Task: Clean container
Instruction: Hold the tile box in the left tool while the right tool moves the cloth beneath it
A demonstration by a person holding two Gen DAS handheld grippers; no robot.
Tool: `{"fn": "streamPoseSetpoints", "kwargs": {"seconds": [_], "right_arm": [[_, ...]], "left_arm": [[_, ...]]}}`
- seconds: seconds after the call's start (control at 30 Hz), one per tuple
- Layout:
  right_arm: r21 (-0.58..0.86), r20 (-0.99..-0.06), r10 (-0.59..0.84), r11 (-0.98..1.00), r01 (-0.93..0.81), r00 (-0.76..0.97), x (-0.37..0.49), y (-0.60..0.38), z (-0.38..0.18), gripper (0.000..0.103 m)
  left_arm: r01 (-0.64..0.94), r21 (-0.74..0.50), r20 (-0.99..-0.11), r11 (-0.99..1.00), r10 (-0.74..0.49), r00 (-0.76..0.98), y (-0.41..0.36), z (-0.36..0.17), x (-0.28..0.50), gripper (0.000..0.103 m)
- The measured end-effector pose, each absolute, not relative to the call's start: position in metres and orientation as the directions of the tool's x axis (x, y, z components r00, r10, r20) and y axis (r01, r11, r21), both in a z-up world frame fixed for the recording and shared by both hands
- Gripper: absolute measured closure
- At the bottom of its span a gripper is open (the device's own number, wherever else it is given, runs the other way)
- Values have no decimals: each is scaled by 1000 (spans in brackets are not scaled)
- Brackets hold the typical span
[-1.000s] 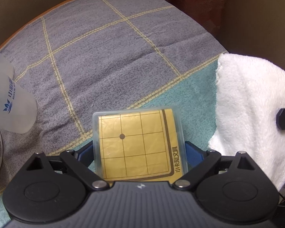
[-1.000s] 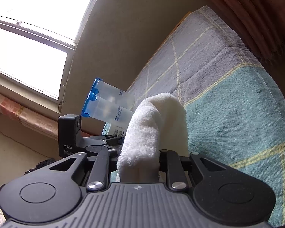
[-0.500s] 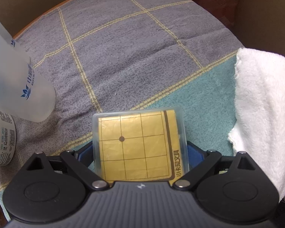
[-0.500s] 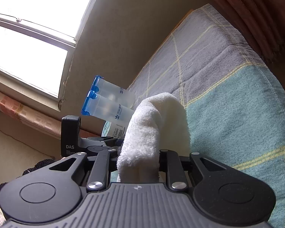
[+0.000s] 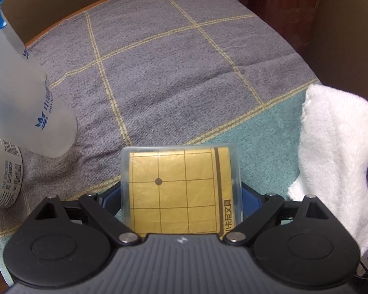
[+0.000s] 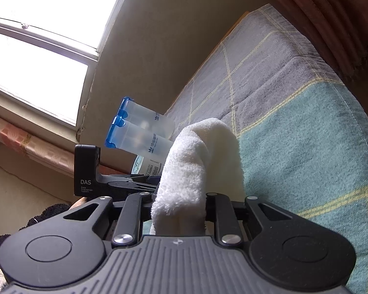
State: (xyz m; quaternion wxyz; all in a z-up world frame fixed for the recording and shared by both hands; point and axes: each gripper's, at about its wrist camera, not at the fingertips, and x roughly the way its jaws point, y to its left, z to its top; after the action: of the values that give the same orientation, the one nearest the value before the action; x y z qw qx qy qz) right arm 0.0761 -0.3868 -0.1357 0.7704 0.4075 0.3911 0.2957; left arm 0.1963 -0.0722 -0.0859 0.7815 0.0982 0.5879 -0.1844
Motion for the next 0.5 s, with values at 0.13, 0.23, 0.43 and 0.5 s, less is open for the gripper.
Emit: {"fn": "streamPoseSetpoints", "kwargs": {"seconds": [0.13, 0.23, 0.43, 0.5], "right_arm": [[853, -360, 780, 497, -158, 512, 78, -383, -136, 81], [828, -373, 784, 522, -203, 496, 82, -372, -134, 82], [805, -402, 812, 534, -258, 424, 103, -342, -144, 82], [807, -404, 824, 525, -271, 397, 111, -331, -150, 82]], "left_arm": [[410, -75, -946, 909, -194, 259, -71, -70, 199, 10], [408, -99, -943, 907, -216, 253, -67, -60, 204, 10], [416, -121, -936, 901, -244, 255, -61, -32, 203, 10], [422, -123, -932, 898, -250, 261, -60, -20, 204, 10]]}}
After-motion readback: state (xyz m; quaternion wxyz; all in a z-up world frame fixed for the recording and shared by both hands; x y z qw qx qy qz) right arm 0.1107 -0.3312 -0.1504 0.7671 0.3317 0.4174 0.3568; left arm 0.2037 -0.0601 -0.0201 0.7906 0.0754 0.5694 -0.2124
